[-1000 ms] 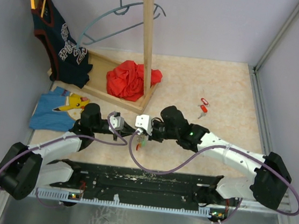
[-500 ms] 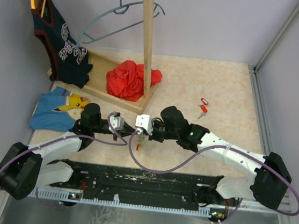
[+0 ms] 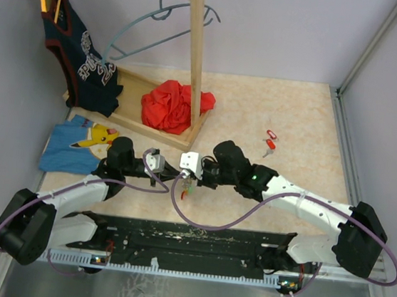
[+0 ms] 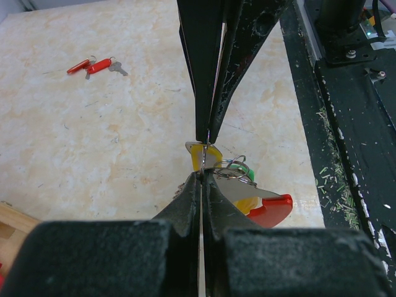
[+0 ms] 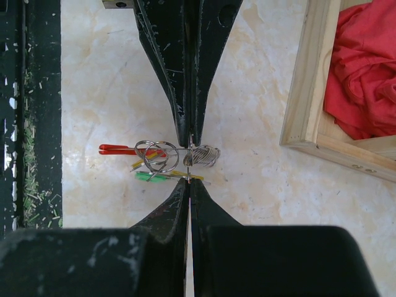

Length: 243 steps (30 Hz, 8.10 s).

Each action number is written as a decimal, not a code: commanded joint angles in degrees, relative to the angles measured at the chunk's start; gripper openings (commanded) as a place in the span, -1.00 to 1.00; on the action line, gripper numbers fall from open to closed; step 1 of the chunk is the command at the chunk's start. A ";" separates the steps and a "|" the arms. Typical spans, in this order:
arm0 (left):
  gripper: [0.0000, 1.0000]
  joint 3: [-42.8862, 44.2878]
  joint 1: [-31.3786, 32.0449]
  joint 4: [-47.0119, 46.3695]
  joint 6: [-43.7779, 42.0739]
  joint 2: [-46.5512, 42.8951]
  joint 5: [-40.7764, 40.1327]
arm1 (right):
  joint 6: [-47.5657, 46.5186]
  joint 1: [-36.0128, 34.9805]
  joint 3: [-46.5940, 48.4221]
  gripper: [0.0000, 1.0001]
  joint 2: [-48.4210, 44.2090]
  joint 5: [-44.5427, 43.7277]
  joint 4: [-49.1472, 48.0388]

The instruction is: Put the keys on the keyring

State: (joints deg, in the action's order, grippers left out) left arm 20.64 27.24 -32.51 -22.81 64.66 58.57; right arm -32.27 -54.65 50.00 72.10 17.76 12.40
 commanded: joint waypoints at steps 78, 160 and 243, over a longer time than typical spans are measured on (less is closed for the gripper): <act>-1.00 2.61 0.13 2.17 -0.55 -2.08 0.70 | 4.75 -2.89 4.45 -1.00 0.97 -0.52 -8.23; -1.00 0.98 1.57 0.70 -0.56 -3.41 -3.56 | 1.64 1.26 -3.32 -0.52 -3.20 1.39 -11.28; -1.00 5.37 1.73 8.34 0.50 -1.89 -8.68 | -0.18 -1.01 2.61 -1.00 -0.86 -0.22 -6.45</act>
State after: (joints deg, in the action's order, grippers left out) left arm 23.92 28.88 -24.36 -22.70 62.50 50.94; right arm -31.97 -54.63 48.88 71.00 16.56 8.25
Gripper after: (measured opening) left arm 0.005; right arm 0.005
